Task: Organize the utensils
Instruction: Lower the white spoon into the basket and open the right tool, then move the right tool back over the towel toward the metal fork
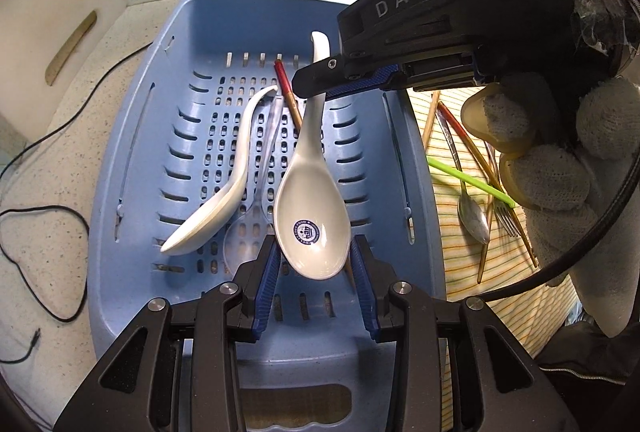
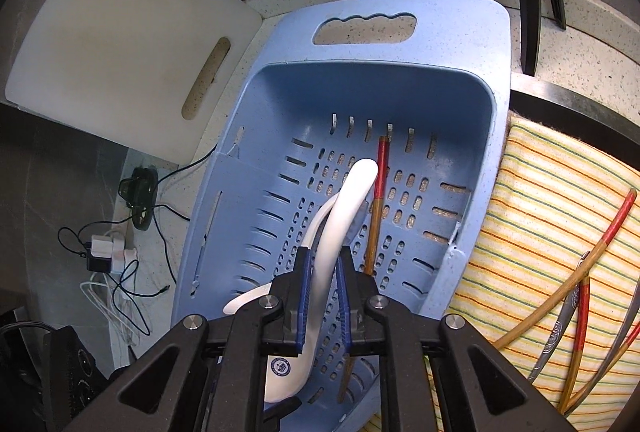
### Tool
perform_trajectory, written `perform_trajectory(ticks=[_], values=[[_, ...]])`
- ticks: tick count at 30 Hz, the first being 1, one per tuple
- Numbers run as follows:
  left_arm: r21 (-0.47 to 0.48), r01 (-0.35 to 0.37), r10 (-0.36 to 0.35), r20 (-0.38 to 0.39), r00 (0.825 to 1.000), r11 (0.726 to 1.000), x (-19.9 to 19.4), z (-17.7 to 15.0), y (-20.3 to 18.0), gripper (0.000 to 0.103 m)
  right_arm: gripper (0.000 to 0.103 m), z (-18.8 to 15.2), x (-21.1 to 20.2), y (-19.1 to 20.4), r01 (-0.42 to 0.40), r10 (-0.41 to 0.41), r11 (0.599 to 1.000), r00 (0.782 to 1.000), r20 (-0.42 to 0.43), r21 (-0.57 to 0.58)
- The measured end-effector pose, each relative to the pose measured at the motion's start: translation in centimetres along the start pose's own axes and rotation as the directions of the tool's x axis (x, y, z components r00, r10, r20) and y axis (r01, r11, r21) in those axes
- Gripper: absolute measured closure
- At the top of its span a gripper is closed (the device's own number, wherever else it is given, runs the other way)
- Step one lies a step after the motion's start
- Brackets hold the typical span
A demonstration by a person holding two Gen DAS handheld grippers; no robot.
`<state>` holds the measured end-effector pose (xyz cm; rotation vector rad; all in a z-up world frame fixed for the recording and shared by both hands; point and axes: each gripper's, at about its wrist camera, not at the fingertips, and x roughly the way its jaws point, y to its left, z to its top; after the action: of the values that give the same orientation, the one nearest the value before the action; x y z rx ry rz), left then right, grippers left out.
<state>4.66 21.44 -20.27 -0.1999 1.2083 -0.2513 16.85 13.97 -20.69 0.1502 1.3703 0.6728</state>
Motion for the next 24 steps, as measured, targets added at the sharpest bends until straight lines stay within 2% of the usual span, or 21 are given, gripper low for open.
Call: perform_trajectory(ticks=[8,14,24], values=[[-0.024,-0.01,0.01,0.011,1.0,1.0,0.2,0.8,0.6,0.069,0.084,0.1,0.1,0.1,0.032,-0.032,0.999,0.999,-0.007,-0.012],[-0.04,-0.014,0.016,0.047,0.999,0.999,-1.0,0.6,0.8,0.069,0.084,-0.4,-1.2,-0.2,0.011,-0.011,1.0,1.0,0.015,-0.012],[-0.052,-0.01,0.016,0.115,0.993,0.999,-3.9,-0.7,-1.4,0.069,0.078,-2.9,-7.0,-1.7,-0.041,0.045,0.998,0.993,0.107,-0.043]])
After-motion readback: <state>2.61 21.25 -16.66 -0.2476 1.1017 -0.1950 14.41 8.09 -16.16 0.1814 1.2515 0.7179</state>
